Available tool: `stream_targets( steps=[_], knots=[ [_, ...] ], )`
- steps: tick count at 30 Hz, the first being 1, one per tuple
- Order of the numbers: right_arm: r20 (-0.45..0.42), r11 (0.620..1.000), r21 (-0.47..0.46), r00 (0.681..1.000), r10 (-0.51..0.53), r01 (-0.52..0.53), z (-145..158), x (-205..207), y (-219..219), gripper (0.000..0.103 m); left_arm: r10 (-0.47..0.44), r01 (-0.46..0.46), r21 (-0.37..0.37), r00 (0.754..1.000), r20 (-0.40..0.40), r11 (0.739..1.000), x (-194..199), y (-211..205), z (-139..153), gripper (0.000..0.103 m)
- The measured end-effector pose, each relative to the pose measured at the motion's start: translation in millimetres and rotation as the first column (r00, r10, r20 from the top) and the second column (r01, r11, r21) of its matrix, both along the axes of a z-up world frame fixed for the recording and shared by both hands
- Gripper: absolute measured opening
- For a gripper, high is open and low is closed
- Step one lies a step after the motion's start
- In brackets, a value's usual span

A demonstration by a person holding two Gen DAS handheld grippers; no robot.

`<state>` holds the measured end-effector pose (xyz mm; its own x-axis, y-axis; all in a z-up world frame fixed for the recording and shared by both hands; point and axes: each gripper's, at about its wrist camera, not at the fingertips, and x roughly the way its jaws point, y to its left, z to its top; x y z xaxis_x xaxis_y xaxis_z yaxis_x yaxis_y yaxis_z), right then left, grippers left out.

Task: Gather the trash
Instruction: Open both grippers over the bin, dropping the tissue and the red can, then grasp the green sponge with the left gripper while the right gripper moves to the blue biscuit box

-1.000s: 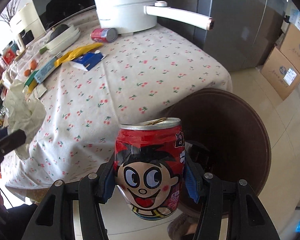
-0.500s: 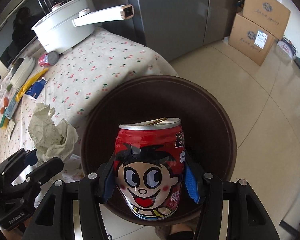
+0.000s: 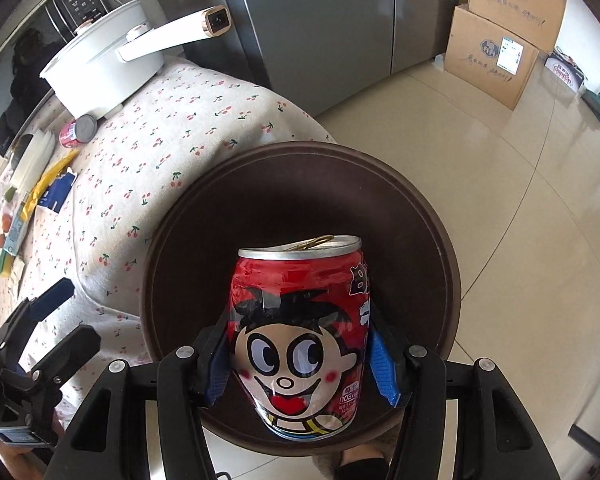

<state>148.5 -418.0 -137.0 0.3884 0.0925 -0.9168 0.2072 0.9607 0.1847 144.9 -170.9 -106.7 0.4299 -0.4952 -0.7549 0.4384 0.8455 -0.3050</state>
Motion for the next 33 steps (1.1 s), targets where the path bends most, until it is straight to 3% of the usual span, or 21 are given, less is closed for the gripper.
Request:
stream_targets(
  steps=[4, 8, 11, 14, 19, 27, 33],
  knots=[
    [0.059, 1.000, -0.007, 0.998, -0.005, 0.005, 25, 8, 14, 0.079, 0.069, -0.069, 0.001, 0.997, -0.017, 0.998, 5, 37, 11, 0.102],
    [0.094, 0.999, -0.026, 0.995, 0.037, -0.035, 41, 17, 42, 0.084, 0.156, -0.155, 0.063, 0.988, -0.003, 0.986, 11, 84, 20, 0.102],
    [0.080, 0.996, -0.040, 0.994, 0.078, -0.075, 42, 27, 67, 0.084, 0.238, -0.241, 0.130, 0.971, 0.038, 0.962, 14, 123, 25, 0.102],
    [0.073, 0.993, -0.051, 0.991, 0.114, -0.110, 45, 39, 91, 0.084, 0.336, -0.338, 0.164, 0.941, 0.040, 0.927, 13, 165, 29, 0.102],
    [0.096, 0.983, -0.060, 0.980, 0.176, -0.171, 56, 51, 132, 0.085, 0.460, -0.450, 0.164, 0.888, -0.024, 0.878, -4, 227, 28, 0.102],
    [0.114, 0.962, -0.014, 0.956, 0.272, -0.272, 62, 69, 213, 0.085, 0.569, -0.553, 0.167, 0.820, -0.063, 0.816, -33, 286, 24, 0.102],
    [0.120, 0.935, -0.019, 0.928, 0.353, -0.353, 62, 81, 263, 0.086, 0.634, -0.618, 0.154, 0.765, -0.110, 0.771, -23, 315, 12, 0.102]
  ],
)
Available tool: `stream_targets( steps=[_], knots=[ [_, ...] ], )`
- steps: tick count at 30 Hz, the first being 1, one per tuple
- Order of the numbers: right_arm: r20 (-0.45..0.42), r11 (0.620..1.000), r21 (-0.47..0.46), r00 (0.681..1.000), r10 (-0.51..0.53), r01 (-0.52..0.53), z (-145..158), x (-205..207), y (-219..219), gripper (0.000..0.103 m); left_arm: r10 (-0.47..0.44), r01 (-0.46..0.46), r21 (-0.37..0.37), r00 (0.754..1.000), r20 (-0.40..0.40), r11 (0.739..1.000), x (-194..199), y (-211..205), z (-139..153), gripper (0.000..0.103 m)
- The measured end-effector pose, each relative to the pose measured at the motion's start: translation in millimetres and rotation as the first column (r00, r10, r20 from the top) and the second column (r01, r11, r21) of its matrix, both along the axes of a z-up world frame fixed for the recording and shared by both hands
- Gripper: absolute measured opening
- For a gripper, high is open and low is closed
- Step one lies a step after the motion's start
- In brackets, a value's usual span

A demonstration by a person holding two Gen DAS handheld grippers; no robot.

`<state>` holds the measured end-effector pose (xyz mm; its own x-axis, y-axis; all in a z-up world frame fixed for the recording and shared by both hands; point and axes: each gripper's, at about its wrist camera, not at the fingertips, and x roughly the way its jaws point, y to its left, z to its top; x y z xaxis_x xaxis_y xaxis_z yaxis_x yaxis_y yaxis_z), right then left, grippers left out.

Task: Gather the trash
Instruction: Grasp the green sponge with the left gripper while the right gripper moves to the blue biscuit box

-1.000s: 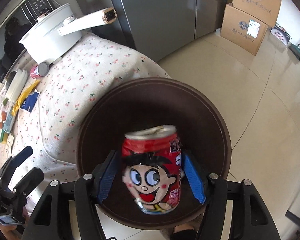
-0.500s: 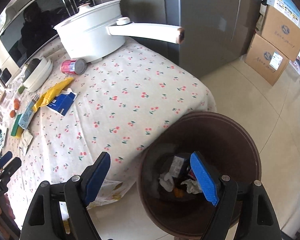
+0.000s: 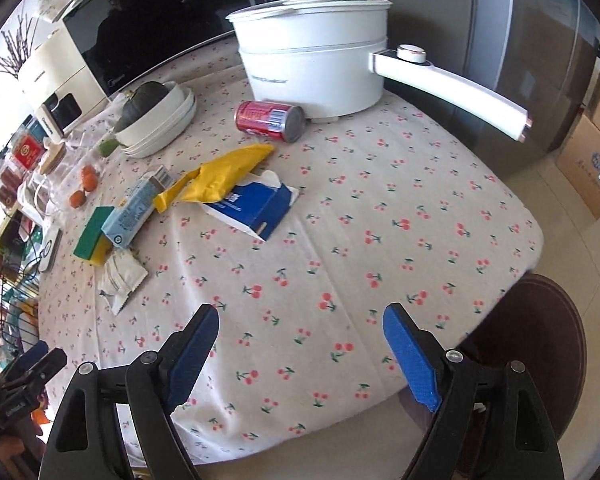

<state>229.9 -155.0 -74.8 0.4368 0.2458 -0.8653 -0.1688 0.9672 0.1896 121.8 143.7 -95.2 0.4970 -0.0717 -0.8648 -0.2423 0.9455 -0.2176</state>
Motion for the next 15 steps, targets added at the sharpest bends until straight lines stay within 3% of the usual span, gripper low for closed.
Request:
stream_targets(
  steps=[4, 8, 15],
  knots=[
    [-0.020, 0.998, -0.005, 0.998, 0.055, -0.055, -5, 18, 22, 0.086, -0.015, 0.015, 0.006, 1.000, 0.012, 1.000, 24, 10, -1, 0.102],
    [0.020, 0.987, -0.046, 0.988, 0.155, -0.154, -4, 36, 40, 0.086, -0.064, 0.062, 0.050, 0.997, 0.042, 0.997, 51, 18, -1, 0.102],
    [0.023, 0.931, -0.169, 0.943, 0.333, -0.325, -34, 69, 64, 0.086, -0.143, 0.136, 0.101, 0.988, 0.059, 0.986, 84, 25, -18, 0.102]
  ],
)
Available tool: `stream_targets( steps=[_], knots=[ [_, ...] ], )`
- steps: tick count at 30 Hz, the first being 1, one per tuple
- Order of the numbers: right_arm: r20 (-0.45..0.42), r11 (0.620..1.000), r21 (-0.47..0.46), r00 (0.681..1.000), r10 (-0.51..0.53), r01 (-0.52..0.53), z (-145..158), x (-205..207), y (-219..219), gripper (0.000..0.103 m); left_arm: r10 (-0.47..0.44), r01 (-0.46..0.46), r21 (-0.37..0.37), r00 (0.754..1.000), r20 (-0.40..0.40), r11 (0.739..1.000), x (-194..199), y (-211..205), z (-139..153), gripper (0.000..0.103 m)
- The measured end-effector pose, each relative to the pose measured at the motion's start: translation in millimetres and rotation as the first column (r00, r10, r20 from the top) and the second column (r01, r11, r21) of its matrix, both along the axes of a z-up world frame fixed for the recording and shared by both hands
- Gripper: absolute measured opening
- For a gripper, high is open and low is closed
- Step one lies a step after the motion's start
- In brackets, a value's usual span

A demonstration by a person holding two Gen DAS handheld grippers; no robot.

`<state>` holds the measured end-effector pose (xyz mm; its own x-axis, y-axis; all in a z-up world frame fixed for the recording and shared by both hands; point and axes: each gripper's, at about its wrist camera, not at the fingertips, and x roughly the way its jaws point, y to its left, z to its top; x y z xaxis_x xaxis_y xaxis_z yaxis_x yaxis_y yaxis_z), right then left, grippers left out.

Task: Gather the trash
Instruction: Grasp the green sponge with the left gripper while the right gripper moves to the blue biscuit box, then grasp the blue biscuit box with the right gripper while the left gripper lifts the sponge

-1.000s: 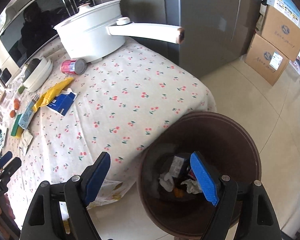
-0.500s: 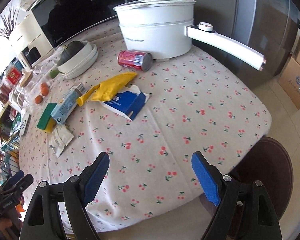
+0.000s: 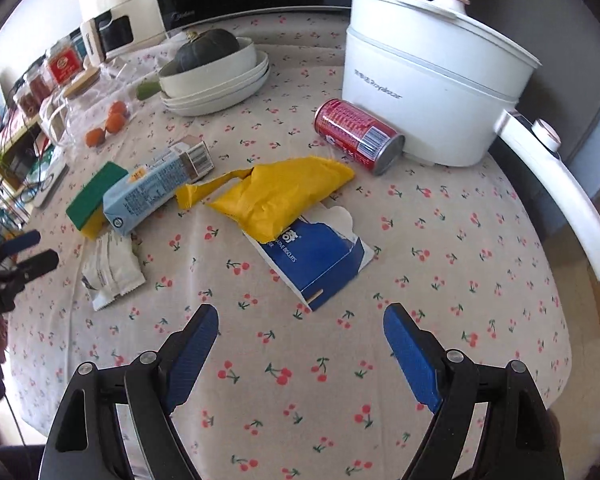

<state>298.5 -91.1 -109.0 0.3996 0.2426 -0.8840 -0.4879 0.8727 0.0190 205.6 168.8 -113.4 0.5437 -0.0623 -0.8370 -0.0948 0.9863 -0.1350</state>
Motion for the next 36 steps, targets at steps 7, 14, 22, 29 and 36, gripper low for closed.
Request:
stream_targets(
  steps=[7, 14, 22, 29, 36],
  knots=[
    [-0.011, 0.999, -0.012, 0.999, 0.051, -0.051, -35, 34, 1, 0.086, -0.034, 0.032, 0.090, 0.999, 0.015, 0.995, 24, 4, -18, 0.102],
    [0.011, 0.994, 0.069, 0.997, 0.080, -0.081, -42, 46, -2, 0.085, -0.029, 0.027, 0.045, 0.999, 0.041, 0.999, 36, 13, -27, 0.093],
    [-0.058, 0.987, 0.147, 0.996, 0.068, -0.058, -25, 26, -16, 0.009, 0.019, -0.014, -0.077, 0.998, 0.063, 0.997, 12, 16, -11, 0.062],
    [-0.072, 0.994, 0.109, 0.997, 0.013, -0.005, -8, -23, -38, 0.011, 0.043, -0.037, -0.079, 0.997, 0.066, 0.996, -29, 0, 15, 0.062],
    [-0.043, 0.983, 0.153, 0.994, -0.098, 0.104, 5, -37, -32, 0.092, 0.018, -0.015, -0.037, 0.998, 0.064, 0.999, -53, -14, 22, 0.062]
  ],
)
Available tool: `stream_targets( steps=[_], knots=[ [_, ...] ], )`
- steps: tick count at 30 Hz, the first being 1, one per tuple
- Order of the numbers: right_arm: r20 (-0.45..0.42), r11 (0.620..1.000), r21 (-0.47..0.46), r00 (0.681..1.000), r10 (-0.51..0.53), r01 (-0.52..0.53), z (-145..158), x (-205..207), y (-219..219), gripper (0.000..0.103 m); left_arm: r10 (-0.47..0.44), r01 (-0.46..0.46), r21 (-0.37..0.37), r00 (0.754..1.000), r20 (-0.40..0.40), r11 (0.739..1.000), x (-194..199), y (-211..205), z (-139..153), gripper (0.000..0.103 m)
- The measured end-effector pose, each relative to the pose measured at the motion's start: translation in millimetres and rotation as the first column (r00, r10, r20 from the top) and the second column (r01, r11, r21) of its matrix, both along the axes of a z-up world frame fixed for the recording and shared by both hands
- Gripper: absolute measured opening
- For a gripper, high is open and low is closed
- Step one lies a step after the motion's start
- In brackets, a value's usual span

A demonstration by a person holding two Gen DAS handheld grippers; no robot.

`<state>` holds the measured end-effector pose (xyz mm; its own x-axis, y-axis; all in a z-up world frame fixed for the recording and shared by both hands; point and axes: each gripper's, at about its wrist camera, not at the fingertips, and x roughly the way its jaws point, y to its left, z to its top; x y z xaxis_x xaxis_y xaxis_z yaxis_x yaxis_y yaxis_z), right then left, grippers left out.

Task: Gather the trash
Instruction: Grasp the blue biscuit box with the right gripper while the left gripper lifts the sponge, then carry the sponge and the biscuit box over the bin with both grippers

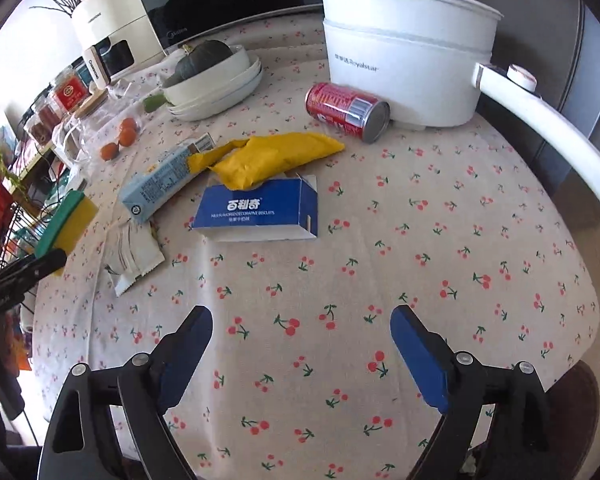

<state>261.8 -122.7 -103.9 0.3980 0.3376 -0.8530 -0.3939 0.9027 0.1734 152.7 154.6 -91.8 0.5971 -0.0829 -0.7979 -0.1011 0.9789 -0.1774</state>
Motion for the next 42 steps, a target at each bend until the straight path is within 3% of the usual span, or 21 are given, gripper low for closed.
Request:
stream_targets(
  steps=[4, 7, 18, 20, 22, 31, 34, 42],
  knots=[
    [-0.036, 0.998, 0.022, 0.998, -0.055, 0.056, -8, 12, 23, 0.094, 0.005, -0.005, -0.025, 1.000, 0.001, 1.000, -1, 8, 0, 0.062],
    [-0.022, 0.993, 0.054, 0.995, -0.101, 0.102, -10, 24, 42, 0.103, 0.019, -0.019, -0.053, 1.000, 0.003, 0.998, -1, 14, -1, 0.062],
    [-0.034, 0.987, -0.091, 0.990, -0.139, 0.135, -39, 75, 92, 0.103, 0.005, -0.006, -0.054, 1.000, -0.007, 0.999, 11, 17, -8, 0.062],
    [-0.042, 0.988, -0.066, 0.989, -0.143, 0.140, -40, 78, 86, 0.103, 0.005, -0.005, -0.052, 1.000, -0.009, 0.999, 11, 17, -9, 0.062],
    [-0.049, 0.988, -0.056, 0.988, -0.147, 0.144, -37, 78, 80, 0.097, 0.006, -0.007, -0.050, 1.000, -0.010, 0.999, 11, 16, -9, 0.062],
    [-0.109, 0.993, 0.005, 0.987, -0.120, 0.121, -13, 34, 39, 0.092, 0.024, -0.020, -0.117, 0.999, 0.035, 0.993, -7, 0, 14, 0.062],
    [-0.118, 0.993, 0.021, 0.987, -0.110, 0.114, 0, 9, 22, 0.092, -0.003, 0.008, -0.109, 0.999, 0.047, 0.994, -17, -15, 21, 0.062],
    [-0.086, 0.991, 0.023, 0.988, -0.130, 0.133, 32, -61, -32, 0.092, -0.062, 0.068, -0.122, 0.997, 0.055, 0.990, -42, -51, 29, 0.062]
  ],
)
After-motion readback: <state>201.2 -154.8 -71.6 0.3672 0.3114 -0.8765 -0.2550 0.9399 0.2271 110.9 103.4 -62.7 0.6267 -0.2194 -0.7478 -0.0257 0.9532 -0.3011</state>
